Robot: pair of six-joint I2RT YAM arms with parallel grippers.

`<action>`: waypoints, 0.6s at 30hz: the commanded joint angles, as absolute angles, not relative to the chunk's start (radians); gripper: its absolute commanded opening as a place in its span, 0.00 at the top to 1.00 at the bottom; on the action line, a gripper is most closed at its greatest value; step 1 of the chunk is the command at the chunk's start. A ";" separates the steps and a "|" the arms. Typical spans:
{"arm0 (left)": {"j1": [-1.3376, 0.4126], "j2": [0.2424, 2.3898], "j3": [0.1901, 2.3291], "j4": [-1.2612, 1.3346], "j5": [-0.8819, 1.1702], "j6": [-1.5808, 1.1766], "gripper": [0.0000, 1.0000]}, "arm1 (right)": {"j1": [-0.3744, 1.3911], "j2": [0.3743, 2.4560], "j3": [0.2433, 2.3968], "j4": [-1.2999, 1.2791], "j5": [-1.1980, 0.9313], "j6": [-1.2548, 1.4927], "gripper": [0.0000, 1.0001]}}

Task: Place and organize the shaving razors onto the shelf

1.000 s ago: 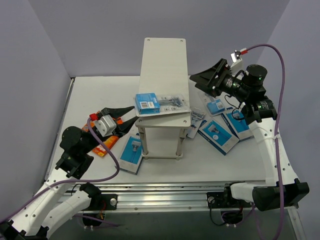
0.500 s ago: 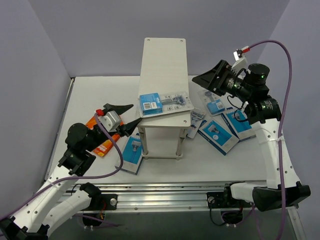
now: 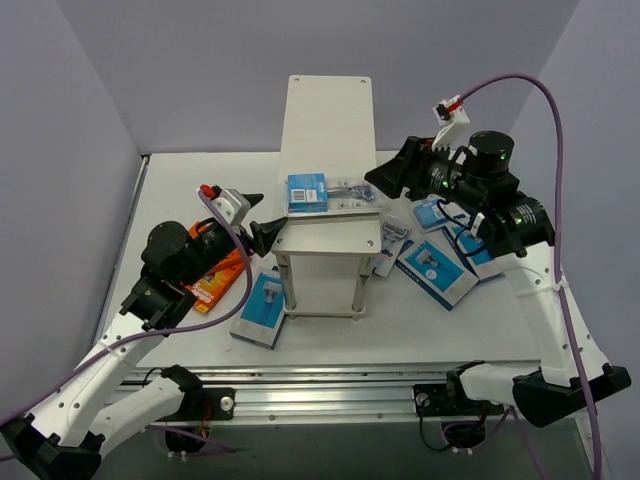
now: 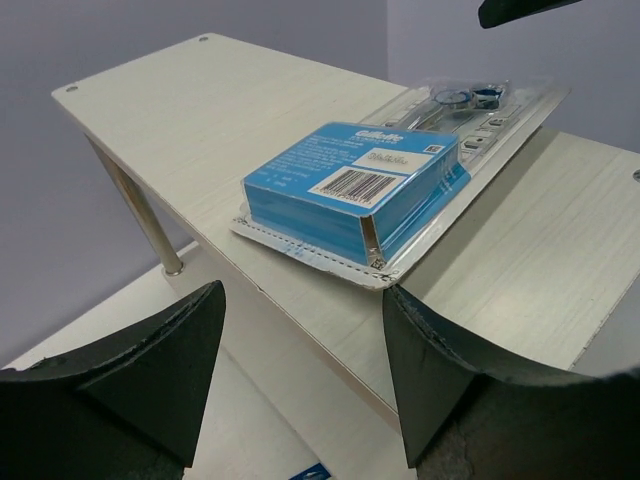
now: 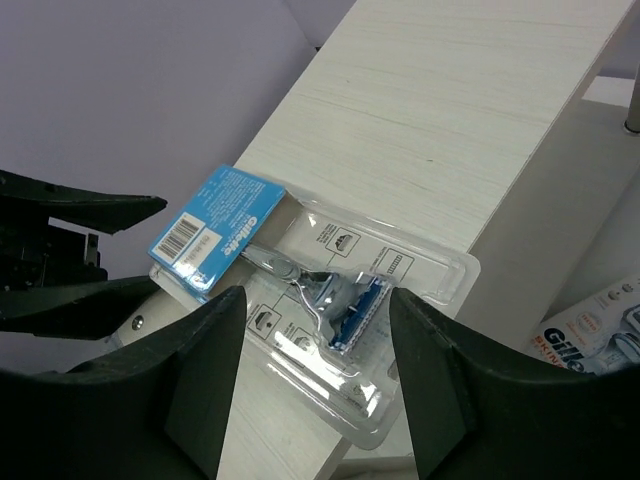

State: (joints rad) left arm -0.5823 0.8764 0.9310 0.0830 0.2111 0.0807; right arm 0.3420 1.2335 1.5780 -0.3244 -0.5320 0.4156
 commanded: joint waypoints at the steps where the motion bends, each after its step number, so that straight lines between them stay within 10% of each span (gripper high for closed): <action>1: -0.577 0.900 0.988 0.002 0.187 0.052 0.27 | 0.382 1.238 1.641 -0.321 -0.493 0.313 0.45; 18: -0.552 0.968 1.146 -0.256 0.135 -0.094 0.26 | 0.664 1.336 1.687 -0.410 -0.123 0.129 0.48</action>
